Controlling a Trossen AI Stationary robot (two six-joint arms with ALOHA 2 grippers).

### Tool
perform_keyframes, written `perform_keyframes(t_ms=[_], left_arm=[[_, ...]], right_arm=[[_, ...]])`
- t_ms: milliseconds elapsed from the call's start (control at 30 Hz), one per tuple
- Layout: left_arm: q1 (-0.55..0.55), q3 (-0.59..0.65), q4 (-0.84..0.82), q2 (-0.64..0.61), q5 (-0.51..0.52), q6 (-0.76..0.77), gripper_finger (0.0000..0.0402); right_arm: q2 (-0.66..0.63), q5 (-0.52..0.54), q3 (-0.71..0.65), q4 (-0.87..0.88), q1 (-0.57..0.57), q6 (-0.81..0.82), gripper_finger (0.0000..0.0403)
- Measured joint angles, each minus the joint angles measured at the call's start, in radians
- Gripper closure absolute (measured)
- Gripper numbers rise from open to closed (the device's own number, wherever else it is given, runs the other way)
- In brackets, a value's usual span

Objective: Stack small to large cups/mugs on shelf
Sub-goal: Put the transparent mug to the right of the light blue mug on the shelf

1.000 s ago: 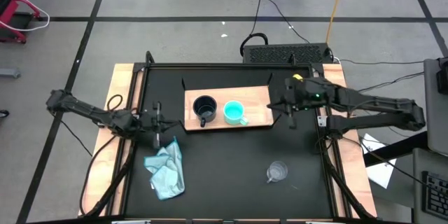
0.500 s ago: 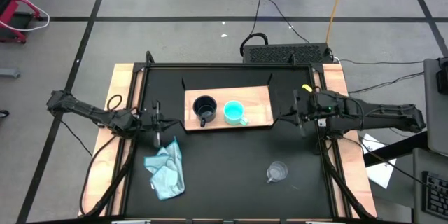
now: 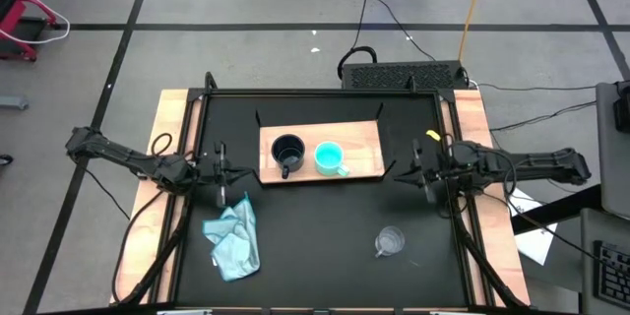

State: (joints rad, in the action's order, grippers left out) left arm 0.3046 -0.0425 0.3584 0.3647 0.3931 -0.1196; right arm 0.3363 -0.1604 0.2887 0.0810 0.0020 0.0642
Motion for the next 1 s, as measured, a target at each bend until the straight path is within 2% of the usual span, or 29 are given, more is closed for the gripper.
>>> perform_keyframes(t_ms=[300, 500, 700, 1000], left_arm=[[0.0, 0.0, -0.027, 0.001, 0.0, 0.019, 0.0382], [0.0, 0.0, -0.016, 0.001, -0.001, 0.02, 0.0389], [0.0, 0.0, -0.01, 0.001, -0.001, 0.02, 0.0399], [0.0, 0.0, -0.01, 0.001, -0.002, 0.035, 0.0379]], right_arm=[[0.0, 0.0, -0.028, -0.116, 0.136, -0.026, 0.0403], [0.026, 0.007, -0.028, -0.145, 0.218, -0.048, 0.0403], [0.09, 0.008, -0.027, -0.244, 0.297, -0.09, 0.0403], [0.233, 0.009, 0.096, -0.181, 0.378, -0.078, 0.0403]])
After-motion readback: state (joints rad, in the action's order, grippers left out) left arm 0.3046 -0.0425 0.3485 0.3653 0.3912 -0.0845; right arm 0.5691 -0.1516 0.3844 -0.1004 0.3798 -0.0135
